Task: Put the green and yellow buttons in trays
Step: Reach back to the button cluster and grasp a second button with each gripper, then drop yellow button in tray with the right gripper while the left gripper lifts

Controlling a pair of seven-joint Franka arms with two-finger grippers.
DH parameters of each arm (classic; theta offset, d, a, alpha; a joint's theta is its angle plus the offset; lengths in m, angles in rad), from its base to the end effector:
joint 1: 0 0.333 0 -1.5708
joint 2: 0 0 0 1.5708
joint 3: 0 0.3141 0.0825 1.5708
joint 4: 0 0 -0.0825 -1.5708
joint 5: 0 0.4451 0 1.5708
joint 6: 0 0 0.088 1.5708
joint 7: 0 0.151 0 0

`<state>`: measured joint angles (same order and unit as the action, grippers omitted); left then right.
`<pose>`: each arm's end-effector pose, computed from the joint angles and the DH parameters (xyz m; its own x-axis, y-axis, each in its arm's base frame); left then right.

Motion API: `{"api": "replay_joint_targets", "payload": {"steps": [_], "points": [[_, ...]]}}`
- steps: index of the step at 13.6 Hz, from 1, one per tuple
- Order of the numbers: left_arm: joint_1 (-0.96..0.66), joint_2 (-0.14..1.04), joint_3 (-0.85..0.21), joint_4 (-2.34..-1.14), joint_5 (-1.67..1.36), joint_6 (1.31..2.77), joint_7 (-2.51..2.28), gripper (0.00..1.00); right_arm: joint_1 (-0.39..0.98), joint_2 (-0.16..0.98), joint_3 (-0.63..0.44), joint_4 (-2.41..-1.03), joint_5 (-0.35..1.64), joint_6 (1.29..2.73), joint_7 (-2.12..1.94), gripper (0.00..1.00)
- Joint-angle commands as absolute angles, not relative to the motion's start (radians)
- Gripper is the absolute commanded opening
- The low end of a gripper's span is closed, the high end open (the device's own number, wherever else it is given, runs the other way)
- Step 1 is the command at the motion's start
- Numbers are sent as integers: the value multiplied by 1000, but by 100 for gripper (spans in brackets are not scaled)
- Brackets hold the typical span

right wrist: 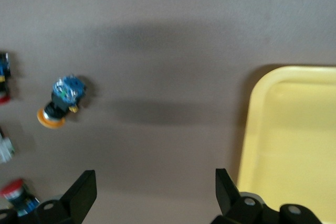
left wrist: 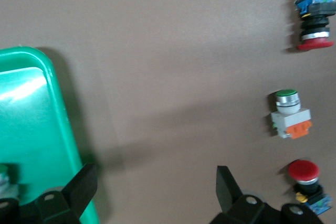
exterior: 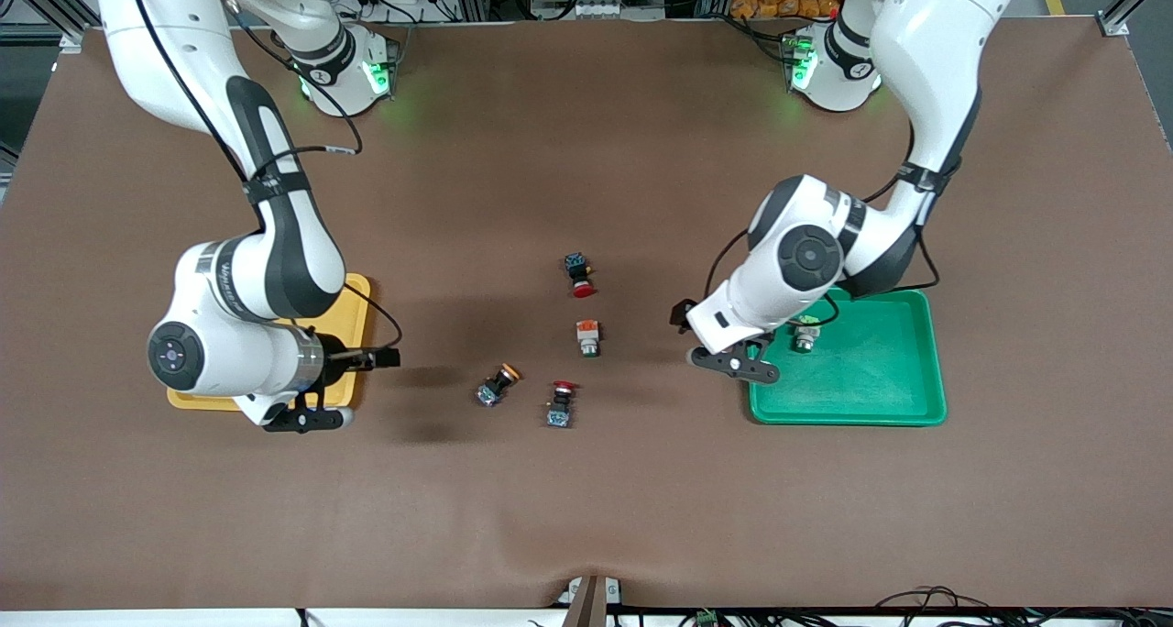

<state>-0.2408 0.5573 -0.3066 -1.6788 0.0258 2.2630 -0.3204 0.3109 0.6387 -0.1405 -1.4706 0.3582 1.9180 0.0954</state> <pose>0.6327 -0.3685 0.2143 0.9811 -0.1935 0.0035 -0.1919 -0.9702 0.1478 0.7194 0.1748 0.2203 0.9763 -0.0354 -0.2137 -0.0799 -0.9759 -0.2032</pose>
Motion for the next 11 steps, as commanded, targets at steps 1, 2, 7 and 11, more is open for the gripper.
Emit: {"api": "replay_joint_targets", "payload": {"steps": [1, 2, 7, 11], "points": [[-291, 595, -301, -1617, 15, 2243, -441, 100, 383, 664, -149, -1436, 383, 1957, 336, 100], [-322, 612, -301, -1603, 17, 2244, -495, 100, 415, 673, -149, -1436, 383, 2001, 465, 100], [-437, 704, -288, -1525, 26, 2293, -684, 100, 500, 826, -149, -1329, 387, 2183, 880, 100], [-454, 742, -288, -1528, 28, 2407, -724, 100, 535, 923, -149, -1296, 388, 2275, 927, 89]]}}
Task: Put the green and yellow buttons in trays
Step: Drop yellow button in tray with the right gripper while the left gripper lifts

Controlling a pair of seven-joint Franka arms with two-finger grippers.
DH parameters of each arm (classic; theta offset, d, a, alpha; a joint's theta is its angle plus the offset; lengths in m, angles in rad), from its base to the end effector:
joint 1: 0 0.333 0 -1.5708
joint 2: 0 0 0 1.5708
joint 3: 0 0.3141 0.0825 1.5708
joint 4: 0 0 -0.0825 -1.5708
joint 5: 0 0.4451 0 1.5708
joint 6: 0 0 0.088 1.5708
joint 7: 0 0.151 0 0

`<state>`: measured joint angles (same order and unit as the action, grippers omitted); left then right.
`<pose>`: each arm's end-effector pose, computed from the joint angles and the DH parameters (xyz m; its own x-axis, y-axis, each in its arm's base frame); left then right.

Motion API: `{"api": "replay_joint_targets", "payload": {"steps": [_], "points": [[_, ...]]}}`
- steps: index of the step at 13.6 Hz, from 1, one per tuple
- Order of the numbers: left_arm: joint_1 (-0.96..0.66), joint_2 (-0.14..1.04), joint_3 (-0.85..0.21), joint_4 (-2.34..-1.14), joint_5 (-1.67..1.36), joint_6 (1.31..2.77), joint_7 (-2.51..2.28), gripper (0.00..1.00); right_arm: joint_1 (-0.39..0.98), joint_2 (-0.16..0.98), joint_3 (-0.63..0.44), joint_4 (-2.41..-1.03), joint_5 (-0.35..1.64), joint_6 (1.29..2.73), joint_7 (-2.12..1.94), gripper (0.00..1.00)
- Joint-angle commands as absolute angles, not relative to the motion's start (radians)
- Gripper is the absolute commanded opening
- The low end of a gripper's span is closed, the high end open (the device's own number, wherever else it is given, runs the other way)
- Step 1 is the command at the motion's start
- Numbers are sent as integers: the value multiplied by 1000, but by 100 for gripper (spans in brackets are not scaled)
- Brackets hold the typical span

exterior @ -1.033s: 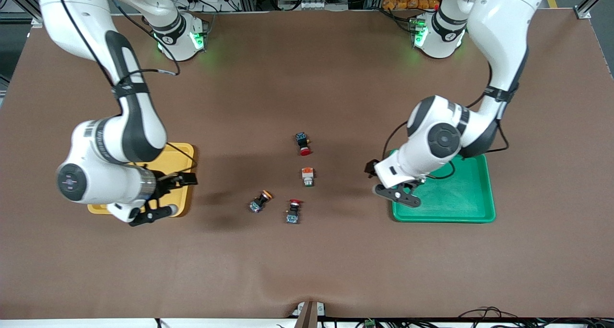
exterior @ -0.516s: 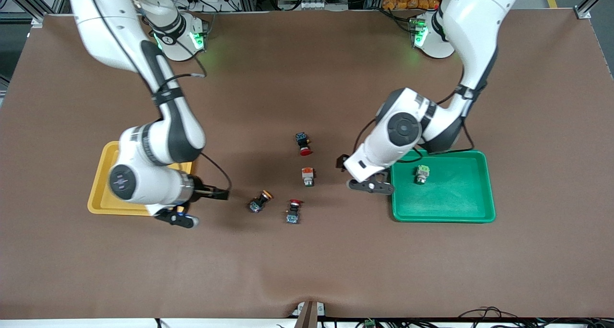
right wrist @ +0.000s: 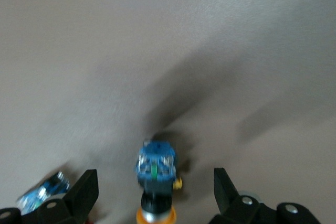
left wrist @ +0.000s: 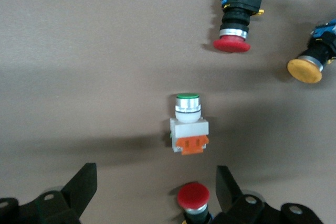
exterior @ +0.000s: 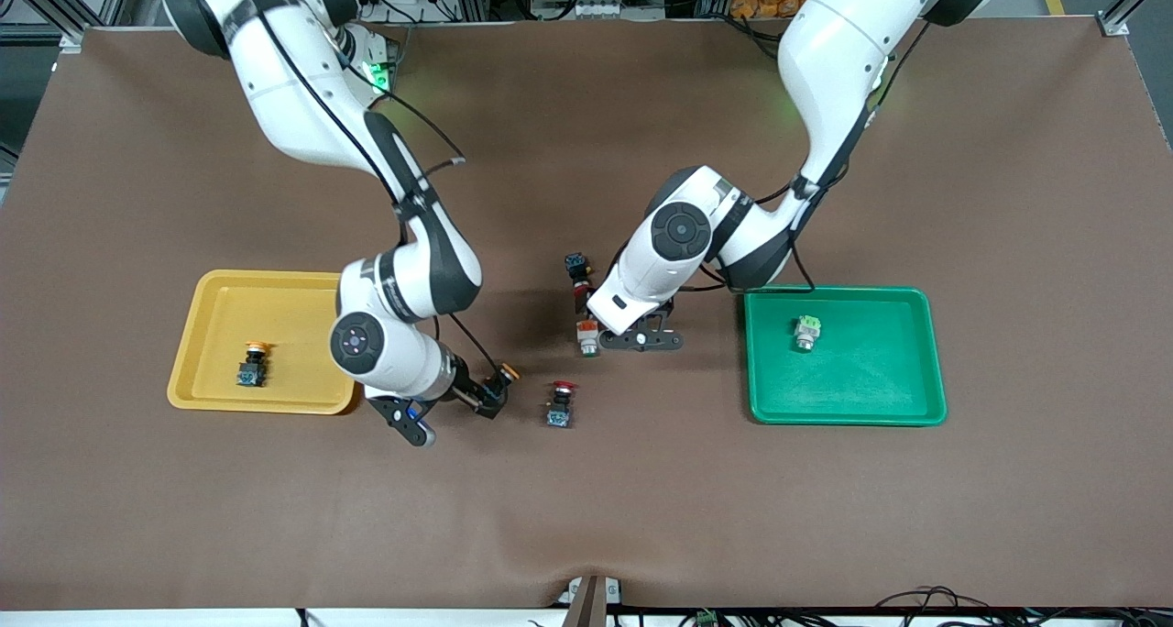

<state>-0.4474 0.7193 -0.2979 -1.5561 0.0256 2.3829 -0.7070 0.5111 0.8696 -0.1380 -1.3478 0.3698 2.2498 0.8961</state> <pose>0.5812 -0.5047 0.1688 0.9996 0.0263 -0.0138 0.0287 -0.9758 0.2168 0.7245 0.3261 0.1281 0.7646 -0.6309 -0.1315 -0.6444 -0.7518 -0.1397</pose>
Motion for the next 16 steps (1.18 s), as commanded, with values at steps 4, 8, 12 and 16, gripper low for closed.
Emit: {"api": "replay_joint_targets", "payload": {"steps": [4, 8, 12, 16], "points": [[-449, 739, -288, -1529, 37, 2407, -718, 100, 563, 934, -149, -1299, 376, 2293, 923, 46], [-456, 744, -288, -1528, 35, 2407, -724, 100, 558, 914, -150, -1305, 374, 2284, 905, 9], [-456, 765, -288, -1525, 34, 2439, -726, 100, 516, 832, -158, -1305, 373, 2114, 800, 11], [-514, 831, -276, -1490, 34, 2511, -780, 100, 381, 683, -160, -1304, 371, 1792, 546, 12]]}}
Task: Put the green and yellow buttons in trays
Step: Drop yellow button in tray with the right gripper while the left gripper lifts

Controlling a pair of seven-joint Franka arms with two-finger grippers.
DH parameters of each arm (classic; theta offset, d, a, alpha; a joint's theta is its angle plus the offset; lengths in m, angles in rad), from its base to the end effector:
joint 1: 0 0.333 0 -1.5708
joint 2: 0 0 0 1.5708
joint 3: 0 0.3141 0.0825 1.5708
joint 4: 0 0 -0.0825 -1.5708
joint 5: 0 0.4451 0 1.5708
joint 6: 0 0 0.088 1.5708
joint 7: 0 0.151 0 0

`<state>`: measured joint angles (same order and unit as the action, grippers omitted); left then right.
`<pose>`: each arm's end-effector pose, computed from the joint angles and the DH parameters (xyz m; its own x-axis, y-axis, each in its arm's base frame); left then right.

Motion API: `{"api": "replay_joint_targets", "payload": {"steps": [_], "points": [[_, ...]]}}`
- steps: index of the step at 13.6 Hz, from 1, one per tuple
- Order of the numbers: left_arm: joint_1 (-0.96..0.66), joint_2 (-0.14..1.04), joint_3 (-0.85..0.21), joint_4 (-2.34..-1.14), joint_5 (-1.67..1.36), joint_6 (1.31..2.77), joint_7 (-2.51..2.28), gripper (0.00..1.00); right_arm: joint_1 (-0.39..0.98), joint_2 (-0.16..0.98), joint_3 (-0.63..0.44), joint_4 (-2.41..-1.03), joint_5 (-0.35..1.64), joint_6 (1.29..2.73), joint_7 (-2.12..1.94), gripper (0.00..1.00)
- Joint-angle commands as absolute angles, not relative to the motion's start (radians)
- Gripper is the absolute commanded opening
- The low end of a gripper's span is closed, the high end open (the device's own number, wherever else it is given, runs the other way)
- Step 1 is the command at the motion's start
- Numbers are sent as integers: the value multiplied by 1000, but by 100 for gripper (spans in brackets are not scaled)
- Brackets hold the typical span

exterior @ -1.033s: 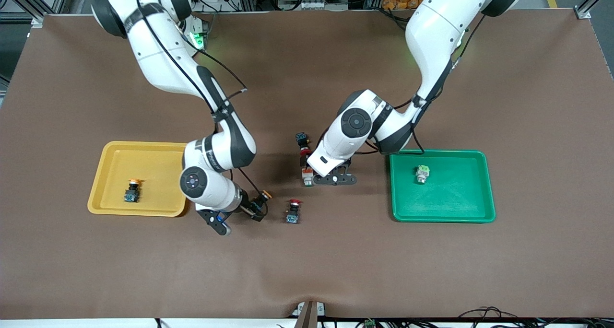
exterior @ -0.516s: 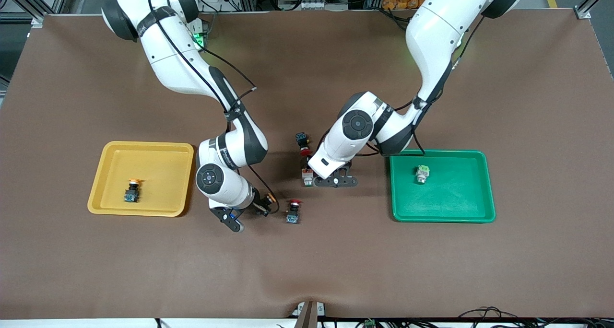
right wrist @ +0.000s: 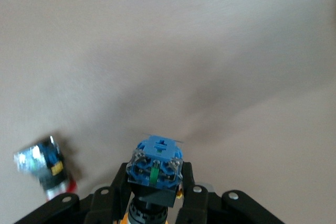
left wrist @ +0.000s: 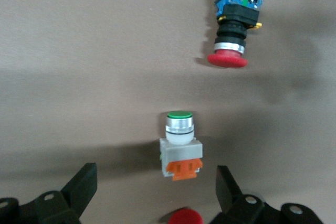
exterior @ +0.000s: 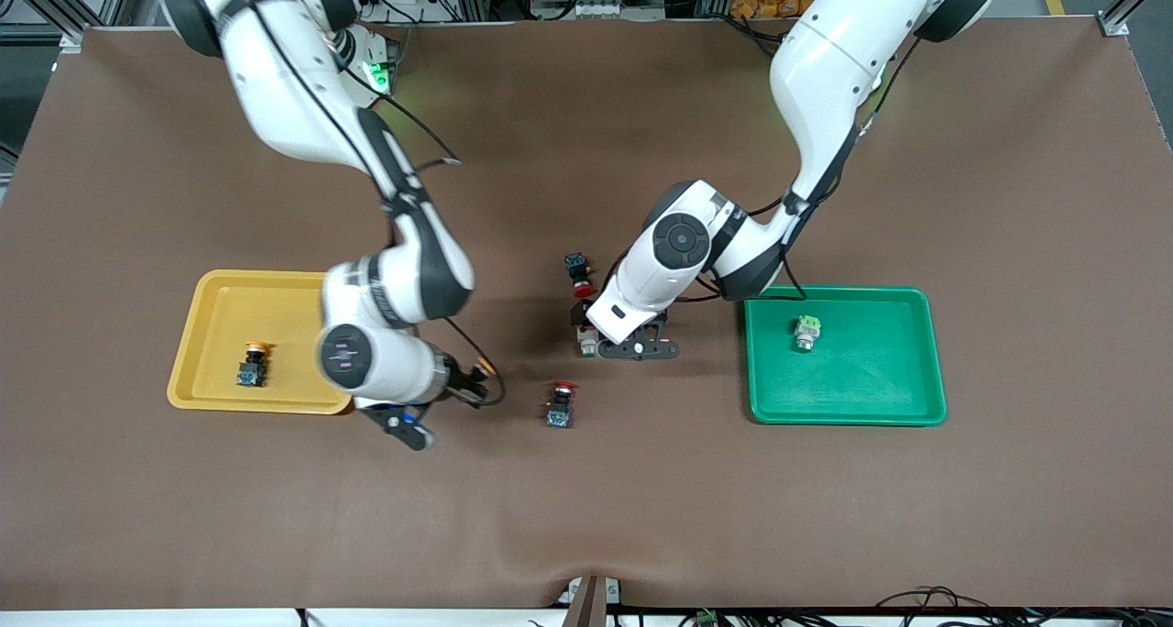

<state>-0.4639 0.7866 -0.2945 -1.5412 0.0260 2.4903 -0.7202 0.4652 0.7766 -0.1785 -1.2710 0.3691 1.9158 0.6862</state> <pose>0.5811 -0.5170 0.1371 0.9988 0.0472 0.0150 0.0417 -0.9644 0.2613 0.7313 0.2841 0.2158 0.8575 -0.4615 -0.2274 -0.4882 -0.8694 -0.0765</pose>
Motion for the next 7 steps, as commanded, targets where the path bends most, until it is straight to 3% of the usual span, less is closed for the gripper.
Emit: {"api": "replay_joint_targets", "payload": {"steps": [1, 4, 5, 7], "points": [[-552, 834, -238, -1486, 34, 2511, -788, 100, 336, 658, -160, -1304, 370, 1728, 456, 12], [-661, 865, -129, -1467, 29, 2514, -801, 98, 230, 623, -172, -1304, 332, 1585, 219, 12], [-667, 874, -124, -1459, 31, 2514, -799, 88, 194, 621, -172, -1304, 315, 1551, 131, 12], [-672, 887, -124, -1439, 31, 2517, -801, 57, 108, 621, -172, -1304, 282, 1508, -69, 19]]}}
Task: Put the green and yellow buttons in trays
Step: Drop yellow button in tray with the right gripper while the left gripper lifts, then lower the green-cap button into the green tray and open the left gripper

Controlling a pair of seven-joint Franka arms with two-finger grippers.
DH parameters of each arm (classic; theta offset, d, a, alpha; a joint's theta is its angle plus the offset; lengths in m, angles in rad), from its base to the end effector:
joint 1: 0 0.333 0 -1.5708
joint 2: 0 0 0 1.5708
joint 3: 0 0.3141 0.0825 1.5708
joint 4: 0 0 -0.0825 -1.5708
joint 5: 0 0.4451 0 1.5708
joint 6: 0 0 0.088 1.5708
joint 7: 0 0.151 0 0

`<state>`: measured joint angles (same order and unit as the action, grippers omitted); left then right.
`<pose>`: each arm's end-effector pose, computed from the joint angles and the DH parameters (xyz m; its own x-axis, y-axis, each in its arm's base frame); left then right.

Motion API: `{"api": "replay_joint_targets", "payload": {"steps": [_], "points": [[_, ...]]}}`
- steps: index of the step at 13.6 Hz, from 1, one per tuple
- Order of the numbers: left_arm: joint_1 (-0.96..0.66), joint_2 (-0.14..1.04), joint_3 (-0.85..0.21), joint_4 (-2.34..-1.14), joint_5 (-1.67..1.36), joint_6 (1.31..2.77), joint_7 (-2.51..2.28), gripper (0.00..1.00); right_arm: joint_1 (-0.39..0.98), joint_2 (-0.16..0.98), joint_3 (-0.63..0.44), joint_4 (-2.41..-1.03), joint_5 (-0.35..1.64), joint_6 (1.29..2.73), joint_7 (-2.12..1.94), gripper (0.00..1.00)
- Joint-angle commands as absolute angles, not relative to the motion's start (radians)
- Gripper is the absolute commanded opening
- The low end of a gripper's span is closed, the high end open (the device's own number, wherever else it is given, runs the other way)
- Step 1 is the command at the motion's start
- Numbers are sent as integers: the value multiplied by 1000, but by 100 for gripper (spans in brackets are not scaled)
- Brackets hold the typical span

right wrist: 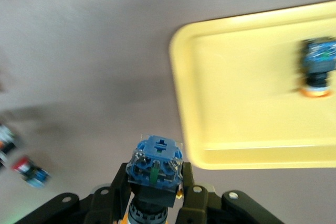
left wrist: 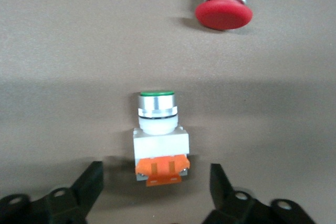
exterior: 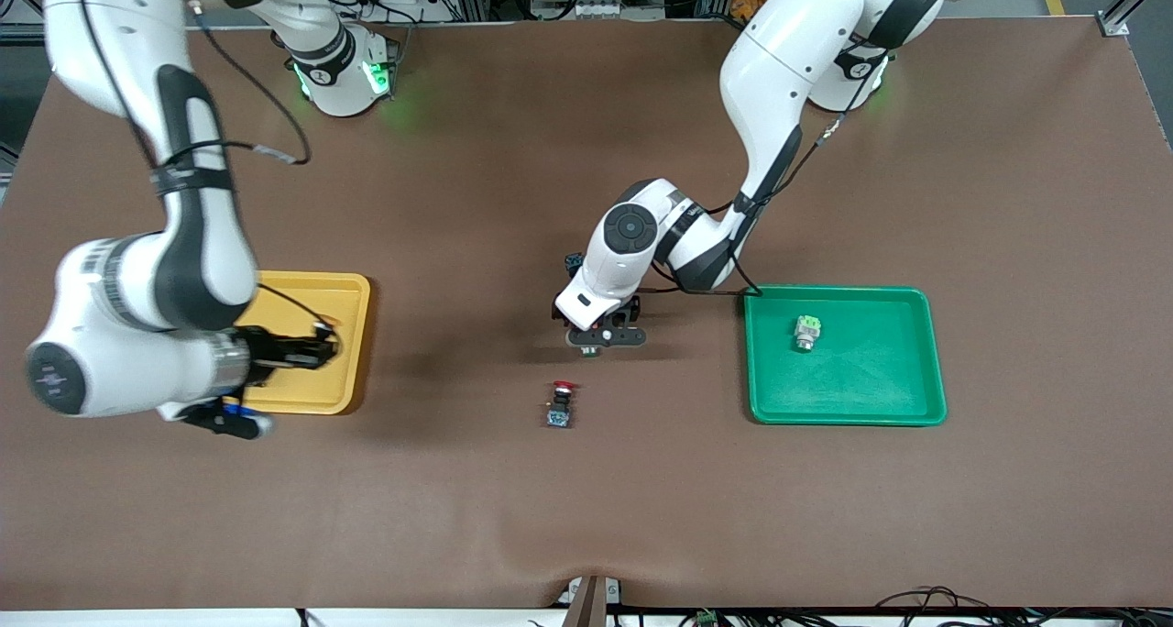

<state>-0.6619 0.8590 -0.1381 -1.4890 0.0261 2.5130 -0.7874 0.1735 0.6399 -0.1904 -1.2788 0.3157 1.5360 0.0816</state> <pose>0.5523 -0.5509 0.0928 0.9978 0.0294 0.0593 0.0182 -0.9833 0.1809 0.7274 0.0586 0.2969 0.9220 -0.0914 -0.3764 -0.1593 -0.9752 -0.1533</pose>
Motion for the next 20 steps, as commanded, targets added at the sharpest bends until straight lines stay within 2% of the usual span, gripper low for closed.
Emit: {"api": "replay_joint_targets", "payload": {"steps": [1, 2, 3, 4, 6, 9, 12, 13, 16, 20], "points": [[-673, 891, -124, -1439, 31, 2517, -801, 52, 72, 623, -172, -1304, 279, 1497, -163, 36], [-676, 893, -124, -1439, 32, 2517, -801, 42, 52, 624, -172, -1304, 279, 1496, -229, 80], [-678, 893, -124, -1440, 34, 2519, -799, 19, 51, 621, -172, -1302, 279, 1491, -245, 100], [-677, 890, -124, -1440, 35, 2517, -796, 0, 51, 614, -172, -1295, 278, 1458, -247, 100], [-663, 870, -123, -1440, 37, 2513, -778, 0, 51, 565, -172, -1292, 276, 1398, -249, 100], [-611, 835, -123, -1448, 38, 2473, -744, 0, 70, 425, -167, -1292, 195, 1400, -236, 100], [-565, 747, -120, -1460, 41, 2263, -732, 0, 104, 316, -166, -1334, 117, 1419, -219, 100], [-537, 703, -120, -1491, 46, 2208, -686, 0, 104, 307, -166, -1366, 117, 1446, -213, 100], [-393, 571, -132, -1638, 45, 2201, -475, 0, 109, 246, -167, -1466, 117, 1518, -157, 100], [-276, 512, -132, -1764, 49, 2220, -366, 0, 84, 230, -175, -1476, 114, 1539, -144, 100]]}}
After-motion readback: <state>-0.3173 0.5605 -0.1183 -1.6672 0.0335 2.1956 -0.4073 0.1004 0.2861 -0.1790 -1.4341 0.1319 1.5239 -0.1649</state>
